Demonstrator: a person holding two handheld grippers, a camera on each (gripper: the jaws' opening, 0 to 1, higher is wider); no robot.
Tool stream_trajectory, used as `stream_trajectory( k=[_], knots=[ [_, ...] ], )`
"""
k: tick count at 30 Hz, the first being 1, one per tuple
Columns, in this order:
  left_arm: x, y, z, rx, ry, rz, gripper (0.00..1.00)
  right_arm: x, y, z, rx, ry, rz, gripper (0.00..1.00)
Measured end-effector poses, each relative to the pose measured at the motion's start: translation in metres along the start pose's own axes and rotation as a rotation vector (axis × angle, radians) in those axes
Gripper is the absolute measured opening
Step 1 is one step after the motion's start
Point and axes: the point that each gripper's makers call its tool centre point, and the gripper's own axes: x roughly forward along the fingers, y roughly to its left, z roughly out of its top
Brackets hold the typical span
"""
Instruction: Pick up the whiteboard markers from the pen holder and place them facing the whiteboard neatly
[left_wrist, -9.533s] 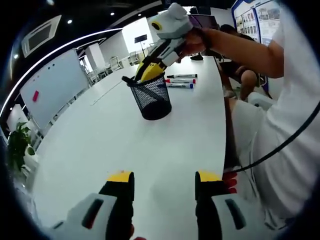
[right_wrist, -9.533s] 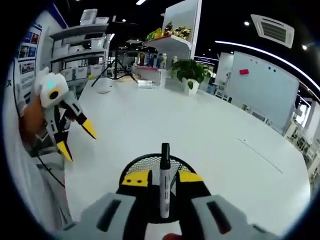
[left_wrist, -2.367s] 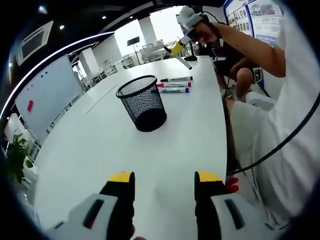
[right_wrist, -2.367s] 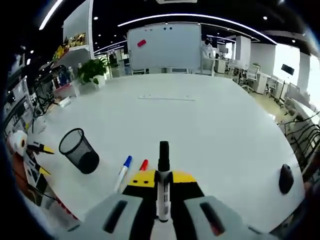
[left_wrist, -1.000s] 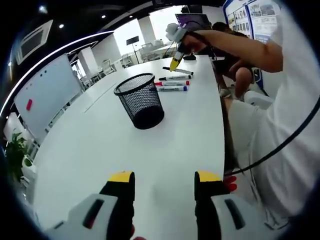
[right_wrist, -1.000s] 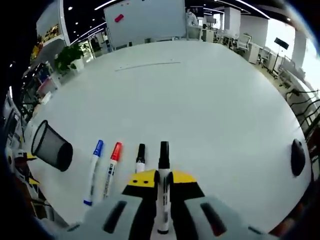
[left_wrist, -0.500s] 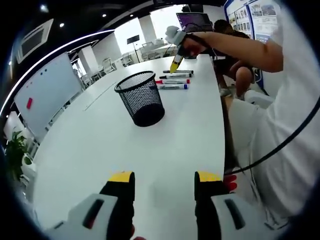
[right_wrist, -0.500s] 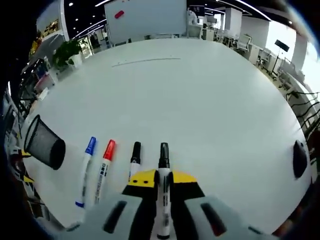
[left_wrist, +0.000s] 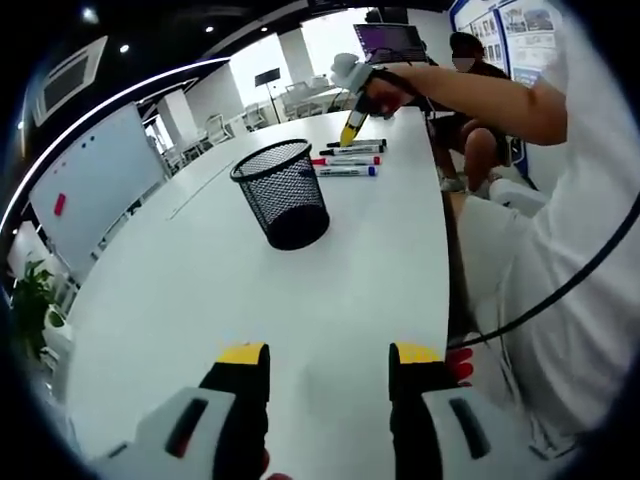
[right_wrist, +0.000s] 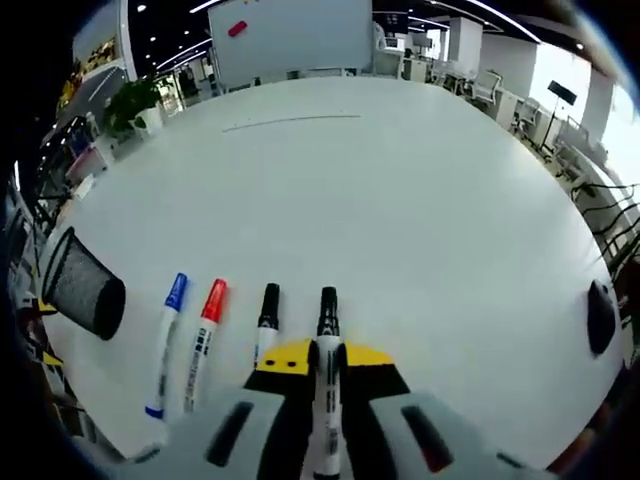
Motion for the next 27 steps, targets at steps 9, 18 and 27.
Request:
stream_trajectory(
  k=[9,18,27],
  knots=[
    [-0.0005,0.0016,0.001,-0.005,-0.004,0.009,0.49,0.0001,-0.0018,0.0005,-0.013,-0.015,-0.01,0.1],
    [-0.0004,0.0009,0.0023,-0.006,-0.009,0.01,0.49,-0.0001,-0.001,0.001,-0.035,-0.017,-0.022,0.11],
    [-0.0021,0.0015,0.0006,-0.008,-0.007,0.013,0.49,0.0006,0.0008,0.0028,-0.046,-0.025,-0.024,0.12]
  ],
)
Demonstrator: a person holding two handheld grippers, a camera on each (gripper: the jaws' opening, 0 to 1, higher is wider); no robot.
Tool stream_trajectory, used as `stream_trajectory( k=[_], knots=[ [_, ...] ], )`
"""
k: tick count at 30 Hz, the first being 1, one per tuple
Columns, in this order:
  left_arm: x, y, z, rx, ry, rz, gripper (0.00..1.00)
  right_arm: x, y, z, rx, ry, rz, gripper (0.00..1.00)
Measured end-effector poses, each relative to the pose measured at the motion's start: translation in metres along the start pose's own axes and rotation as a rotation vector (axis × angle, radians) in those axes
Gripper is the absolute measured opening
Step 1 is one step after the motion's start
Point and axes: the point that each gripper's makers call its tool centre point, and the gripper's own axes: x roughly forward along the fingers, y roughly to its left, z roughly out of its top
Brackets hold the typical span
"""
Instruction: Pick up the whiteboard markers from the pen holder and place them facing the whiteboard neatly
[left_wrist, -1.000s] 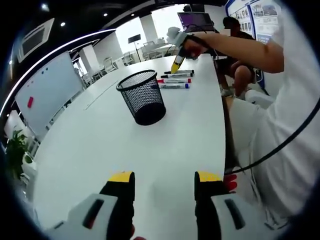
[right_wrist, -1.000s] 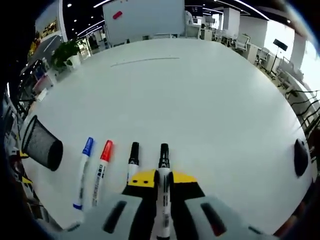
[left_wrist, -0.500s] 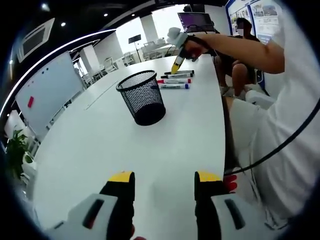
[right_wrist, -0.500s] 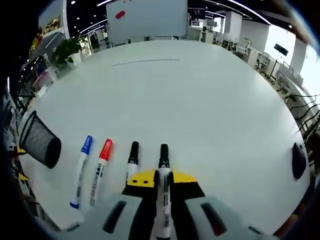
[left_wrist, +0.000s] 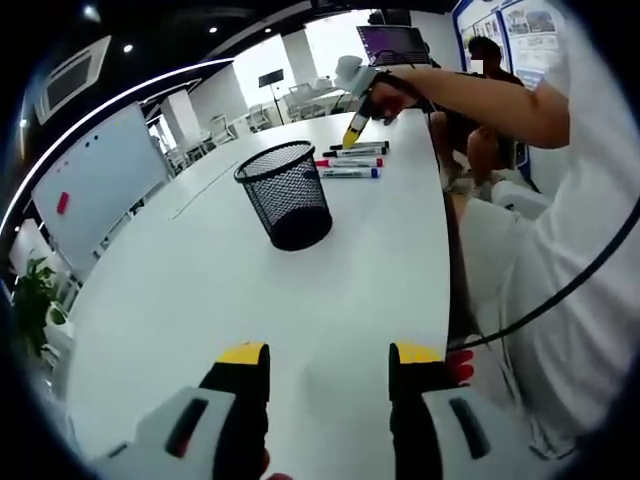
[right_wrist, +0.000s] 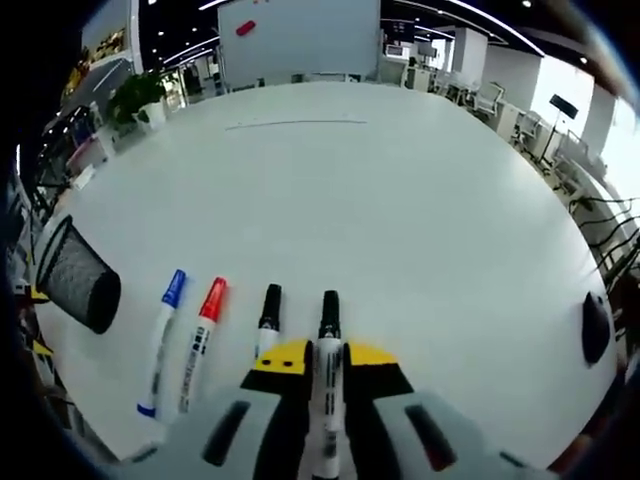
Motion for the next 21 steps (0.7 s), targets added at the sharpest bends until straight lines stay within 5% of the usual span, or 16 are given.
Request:
stream_trajectory(
  k=[21],
  knots=[
    [-0.004,0.002,0.004,-0.007,0.0,0.012,0.49,-0.014,-0.007,0.005,0.018,-0.092,-0.003,0.19]
  ],
)
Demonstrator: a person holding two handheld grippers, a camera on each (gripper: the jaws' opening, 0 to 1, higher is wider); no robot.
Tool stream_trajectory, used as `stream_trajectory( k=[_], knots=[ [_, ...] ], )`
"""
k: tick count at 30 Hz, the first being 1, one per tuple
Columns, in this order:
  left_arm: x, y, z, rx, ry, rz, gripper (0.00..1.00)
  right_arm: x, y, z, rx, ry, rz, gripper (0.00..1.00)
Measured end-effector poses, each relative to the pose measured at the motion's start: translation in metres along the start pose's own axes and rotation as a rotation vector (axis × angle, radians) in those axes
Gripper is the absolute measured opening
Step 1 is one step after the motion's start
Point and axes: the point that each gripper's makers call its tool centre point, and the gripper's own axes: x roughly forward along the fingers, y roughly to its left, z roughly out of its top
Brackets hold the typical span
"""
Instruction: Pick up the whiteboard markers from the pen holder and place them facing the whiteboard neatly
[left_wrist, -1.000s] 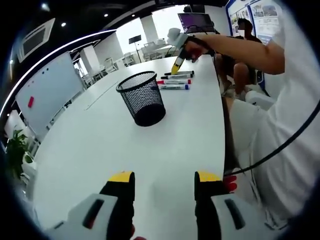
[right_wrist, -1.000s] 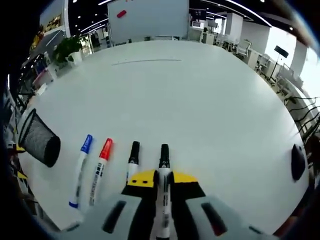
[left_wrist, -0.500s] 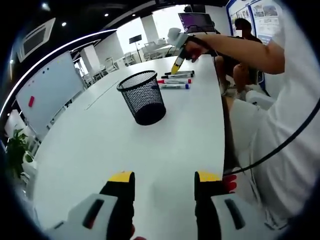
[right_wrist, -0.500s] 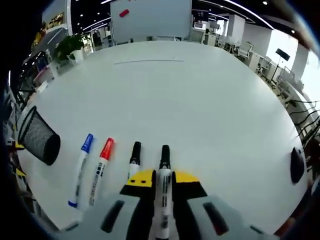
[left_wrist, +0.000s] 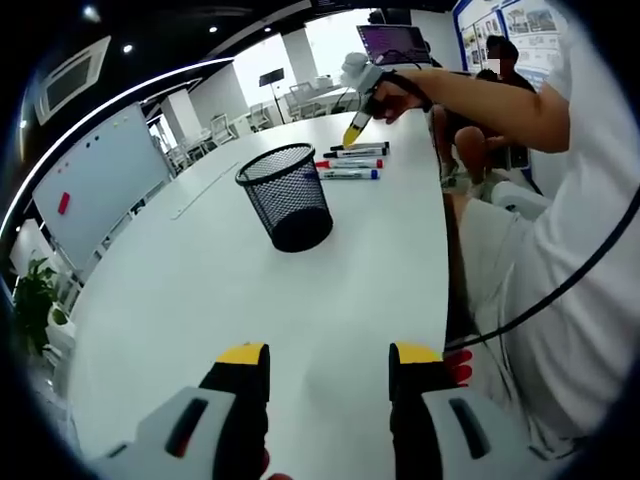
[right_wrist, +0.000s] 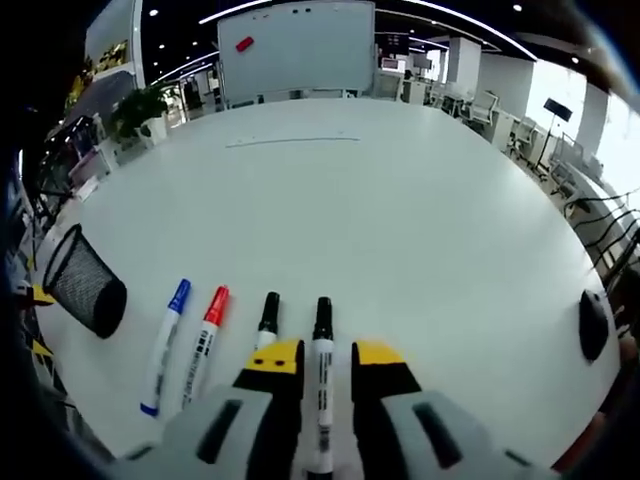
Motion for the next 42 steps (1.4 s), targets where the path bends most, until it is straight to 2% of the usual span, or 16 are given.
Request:
stream_trajectory(
  k=[1,3,6,10,16,18,21,25,30,42],
  knots=[
    [0.0,0.001,0.0,-0.004,-0.001,0.004,0.49,-0.001,-0.002,0.001,-0.001,-0.008,-0.004,0.19],
    [0.003,0.002,0.0,-0.014,0.003,0.007,0.49,-0.004,-0.007,0.01,0.031,-0.077,-0.024,0.2],
    [0.004,-0.001,0.001,-0.008,0.004,0.001,0.49,-0.011,-0.01,0.014,0.072,-0.113,-0.008,0.2],
    [0.005,-0.004,0.005,-0.003,0.001,-0.003,0.49,-0.019,-0.012,0.016,0.079,-0.148,0.002,0.22],
    [0.007,-0.004,0.009,-0.013,0.003,0.002,0.49,-0.026,-0.006,0.014,0.028,-0.17,0.036,0.28],
    [0.007,-0.005,0.01,-0.018,0.001,0.005,0.49,-0.029,-0.006,0.019,-0.017,-0.207,0.035,0.3],
    [0.008,-0.005,0.012,-0.03,-0.002,0.009,0.49,-0.033,-0.001,0.015,-0.021,-0.196,0.051,0.31],
    [0.008,-0.005,0.011,-0.033,0.006,0.016,0.5,-0.04,0.003,0.013,-0.076,-0.202,0.043,0.32],
    [0.011,-0.003,0.01,-0.052,0.01,0.027,0.5,-0.047,0.016,0.007,-0.122,-0.204,0.077,0.35],
    [0.016,0.001,0.005,-0.069,0.038,0.056,0.5,-0.065,0.022,0.0,-0.175,-0.226,0.113,0.36]
  ],
)
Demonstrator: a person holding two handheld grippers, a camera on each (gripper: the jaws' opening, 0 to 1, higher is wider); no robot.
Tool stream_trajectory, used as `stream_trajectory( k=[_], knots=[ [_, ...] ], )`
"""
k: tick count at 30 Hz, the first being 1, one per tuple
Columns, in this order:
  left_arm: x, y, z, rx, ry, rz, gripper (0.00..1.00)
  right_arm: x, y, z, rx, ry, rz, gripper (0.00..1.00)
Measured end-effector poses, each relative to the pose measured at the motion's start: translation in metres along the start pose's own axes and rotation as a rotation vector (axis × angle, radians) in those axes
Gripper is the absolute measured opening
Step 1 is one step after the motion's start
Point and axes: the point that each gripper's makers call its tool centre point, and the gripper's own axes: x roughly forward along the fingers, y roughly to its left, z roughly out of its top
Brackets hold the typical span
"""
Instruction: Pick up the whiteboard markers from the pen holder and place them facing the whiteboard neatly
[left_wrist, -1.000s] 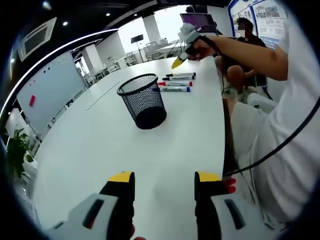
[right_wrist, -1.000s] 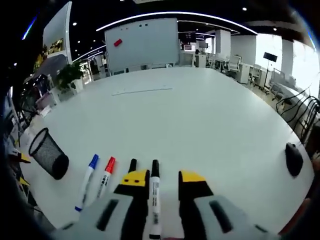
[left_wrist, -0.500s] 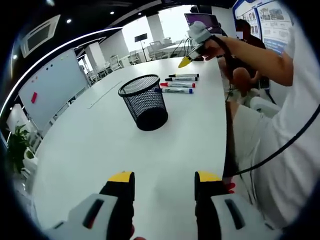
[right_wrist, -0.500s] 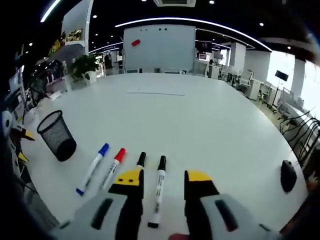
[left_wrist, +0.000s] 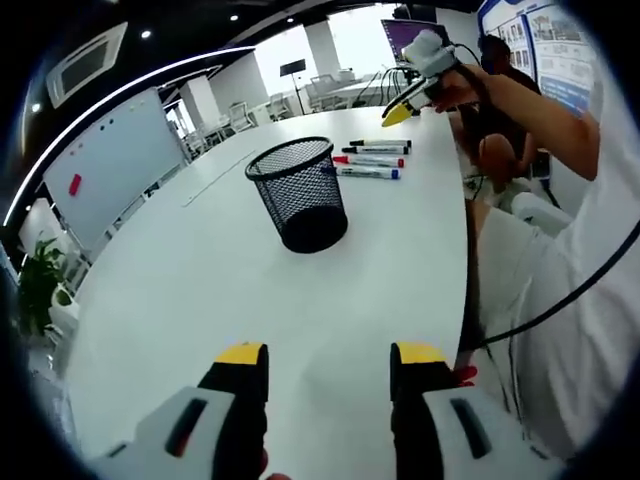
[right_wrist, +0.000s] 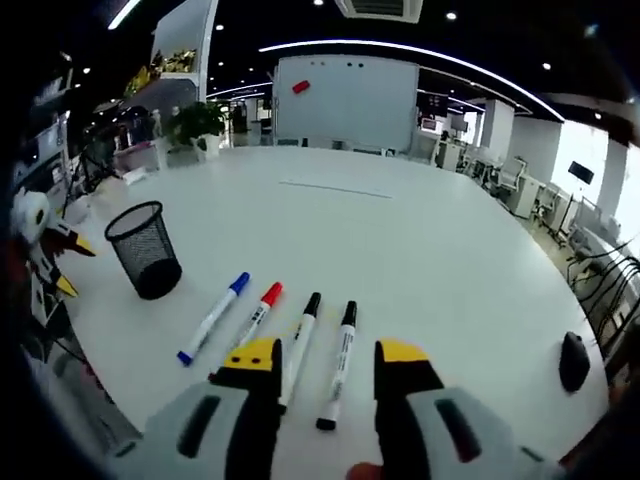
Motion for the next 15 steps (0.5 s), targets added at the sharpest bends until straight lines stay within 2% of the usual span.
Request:
stream_trajectory(
  k=[9,15],
  knots=[
    [0.003,-0.002,0.002,-0.017,-0.003,0.007,0.51,-0.016,0.008,-0.013,-0.012,0.0,0.044,0.38],
    [0.003,0.001,0.005,-0.03,-0.009,0.026,0.51,-0.024,0.006,-0.014,-0.034,-0.016,0.046,0.39]
  ],
)
